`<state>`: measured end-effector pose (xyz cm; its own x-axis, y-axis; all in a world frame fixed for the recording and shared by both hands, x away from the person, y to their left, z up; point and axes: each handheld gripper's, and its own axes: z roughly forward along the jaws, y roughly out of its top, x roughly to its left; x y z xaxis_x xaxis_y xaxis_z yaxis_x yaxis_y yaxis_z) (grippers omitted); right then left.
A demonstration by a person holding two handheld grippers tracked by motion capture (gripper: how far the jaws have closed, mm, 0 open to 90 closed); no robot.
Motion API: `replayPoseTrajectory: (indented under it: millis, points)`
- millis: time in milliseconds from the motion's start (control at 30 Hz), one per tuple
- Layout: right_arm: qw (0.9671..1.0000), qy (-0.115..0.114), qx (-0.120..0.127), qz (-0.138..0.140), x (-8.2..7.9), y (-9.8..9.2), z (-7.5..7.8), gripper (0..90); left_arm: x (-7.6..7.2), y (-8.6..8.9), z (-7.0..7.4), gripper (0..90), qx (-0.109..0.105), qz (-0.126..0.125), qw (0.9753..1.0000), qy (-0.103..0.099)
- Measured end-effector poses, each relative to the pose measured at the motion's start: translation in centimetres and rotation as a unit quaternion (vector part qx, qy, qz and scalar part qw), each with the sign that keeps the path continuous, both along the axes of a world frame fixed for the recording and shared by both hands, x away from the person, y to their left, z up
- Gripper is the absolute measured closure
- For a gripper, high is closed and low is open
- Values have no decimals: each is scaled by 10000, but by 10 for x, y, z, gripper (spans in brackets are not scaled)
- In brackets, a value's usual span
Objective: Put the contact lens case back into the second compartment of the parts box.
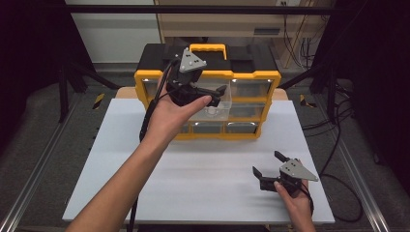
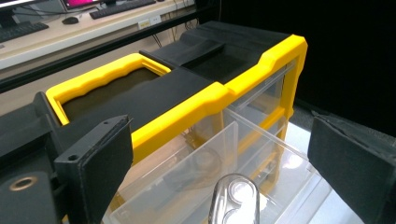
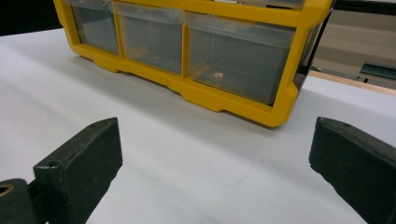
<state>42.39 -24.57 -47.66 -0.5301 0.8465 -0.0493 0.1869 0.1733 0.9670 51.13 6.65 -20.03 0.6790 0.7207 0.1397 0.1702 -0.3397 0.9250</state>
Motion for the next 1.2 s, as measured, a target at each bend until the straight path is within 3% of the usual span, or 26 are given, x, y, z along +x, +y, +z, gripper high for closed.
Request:
replayPoseTrajectory:
  millis: [367,900,1200]
  points:
    - [10000,-5,4,-9,0,1,0,30,-5,5,2,40,-287,-129,9991,-283]
    - [10000,-5,-3,-9,0,1,0,30,-11,15,1,29,-601,-221,9967,-501]
    - [10000,-4,-1,-17,-1,1,0,29,-12,25,0,27,-674,-193,9963,-507]
